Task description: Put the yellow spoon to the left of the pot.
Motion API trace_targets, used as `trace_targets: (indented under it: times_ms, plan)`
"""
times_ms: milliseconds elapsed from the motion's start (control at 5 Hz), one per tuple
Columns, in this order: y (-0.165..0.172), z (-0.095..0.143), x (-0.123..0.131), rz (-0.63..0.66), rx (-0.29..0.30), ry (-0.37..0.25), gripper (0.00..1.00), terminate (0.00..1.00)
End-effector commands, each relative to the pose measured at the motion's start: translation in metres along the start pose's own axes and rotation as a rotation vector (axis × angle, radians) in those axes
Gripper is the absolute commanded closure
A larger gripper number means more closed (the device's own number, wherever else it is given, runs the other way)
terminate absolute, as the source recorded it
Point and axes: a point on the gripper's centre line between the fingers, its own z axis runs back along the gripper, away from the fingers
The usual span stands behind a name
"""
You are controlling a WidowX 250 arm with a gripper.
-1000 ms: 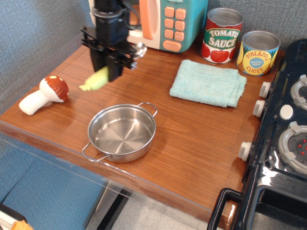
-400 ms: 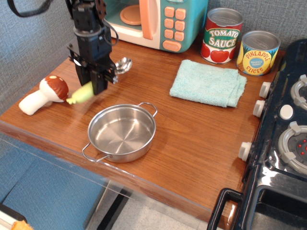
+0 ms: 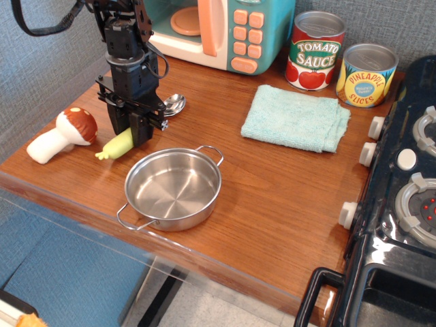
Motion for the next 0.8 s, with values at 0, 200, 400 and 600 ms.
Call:
trace_targets:
  times_ms: [0, 200, 400, 600]
  plan:
    - [0.003, 0.049, 0.002, -0.015, 0.029, -0.111, 0.00, 0.00]
    - [-0.004, 0.079, -0.011, -0.005, 0.048, -0.142, 0.00, 0.00]
    - [-0.010, 0.094, -0.019, -0.009, 0.063, -0.147, 0.00, 0.00]
    - [-0.010, 0.094, -0.019, -0.009, 0.063, -0.147, 0.00, 0.00]
